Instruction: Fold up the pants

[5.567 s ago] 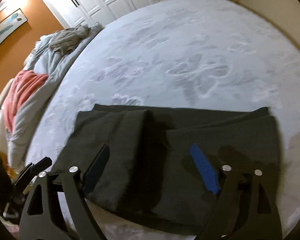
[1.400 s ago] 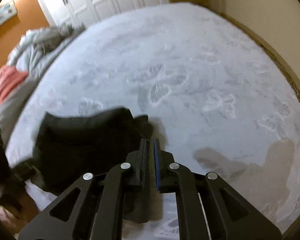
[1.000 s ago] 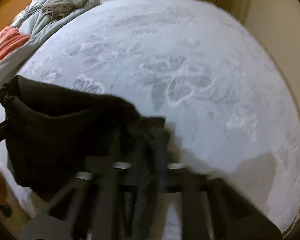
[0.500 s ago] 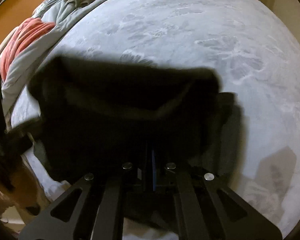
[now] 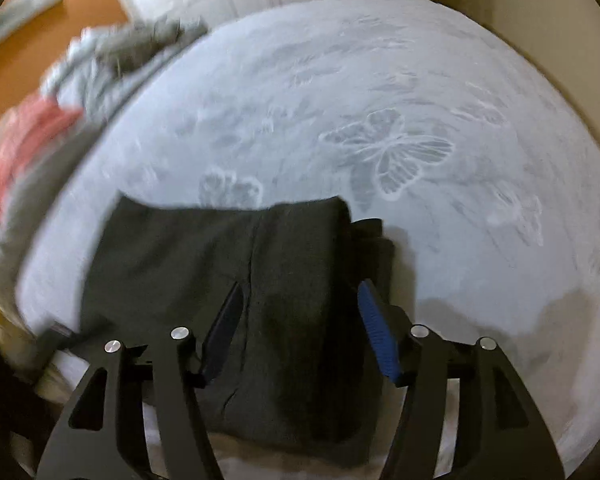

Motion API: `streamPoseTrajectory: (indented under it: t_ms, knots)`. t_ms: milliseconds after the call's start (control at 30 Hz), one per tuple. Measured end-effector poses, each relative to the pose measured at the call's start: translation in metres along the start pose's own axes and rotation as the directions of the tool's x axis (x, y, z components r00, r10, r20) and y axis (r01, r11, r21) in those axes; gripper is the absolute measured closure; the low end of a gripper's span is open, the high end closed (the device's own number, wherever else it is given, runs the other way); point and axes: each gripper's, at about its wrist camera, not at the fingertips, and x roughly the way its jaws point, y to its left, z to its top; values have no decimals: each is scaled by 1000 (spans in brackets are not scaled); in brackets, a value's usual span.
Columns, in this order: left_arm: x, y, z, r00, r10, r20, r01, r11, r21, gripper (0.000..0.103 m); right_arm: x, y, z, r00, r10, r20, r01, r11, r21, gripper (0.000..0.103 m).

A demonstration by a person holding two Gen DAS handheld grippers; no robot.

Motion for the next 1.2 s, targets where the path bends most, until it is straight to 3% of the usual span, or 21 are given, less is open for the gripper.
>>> streamPoseTrajectory:
  t_ms: [33,100,200,267,333,467,533,600,700,733,767,800,867,900,967,1000,1067,1133,1200]
  knots:
    - [-2,10,0,998,60,5,-60,998,-29,28,7,2,-4,1000,0,-25,-1,1000,-14,80]
    - [-3,27,0,990,138,1,-137,988,-74,28,-6,1,-4,1000,-18,18,19,999,-41,98]
    - [-6,46,5,980,197,4,-195,974,-119,28,-52,-6,-14,984,110,137,-114,993,27,98]
    - [-5,55,8,975,221,0,-219,966,-140,28,-34,-13,-21,997,51,65,-54,997,47,97]
    - [-1,60,9,972,235,-24,-236,961,-144,28,-3,-12,-29,997,-55,-54,56,998,17,86]
    - [5,65,9,960,274,-53,-279,950,-137,28,-41,2,-22,988,-87,124,86,996,20,84]
    - [5,66,8,950,308,-56,-313,942,-125,28,-54,13,-18,973,-66,222,66,998,6,84]
    - [5,67,7,944,325,-59,-330,937,-118,28,-53,20,-12,961,-68,269,73,997,-12,84]
    - [9,65,7,943,327,-67,-332,937,-103,28,-16,29,0,984,4,176,10,997,-79,89]
    - [10,64,6,940,333,-69,-339,936,-98,28,-1,25,8,990,-23,137,35,996,-87,92]
    - [11,65,6,939,335,-74,-341,935,-96,28,17,19,12,990,-104,90,112,990,-90,98]
    - [12,65,5,939,336,-79,-342,935,-94,28,27,8,15,992,-101,69,105,993,-59,97]
    - [12,66,4,937,337,-86,-345,934,-94,28,15,-10,20,996,-4,89,-4,996,92,97]
    - [11,68,4,938,337,-84,-344,934,-94,28,6,-9,19,994,-2,111,-9,995,96,96]
    - [11,70,6,934,349,-75,-355,930,-96,28,-10,7,12,985,-29,168,27,1000,14,92]
    - [11,72,6,933,352,-75,-358,928,-99,28,-5,10,8,987,-47,152,51,998,-20,93]
    - [13,75,7,933,348,-88,-356,928,-107,28,24,3,7,985,-166,39,167,986,-20,96]
    - [14,79,7,933,345,-104,-356,928,-113,28,8,-4,9,990,-126,65,123,991,50,96]
    - [8,86,4,933,340,-121,-355,926,-131,28,-24,-11,1,985,-94,143,81,992,95,88]
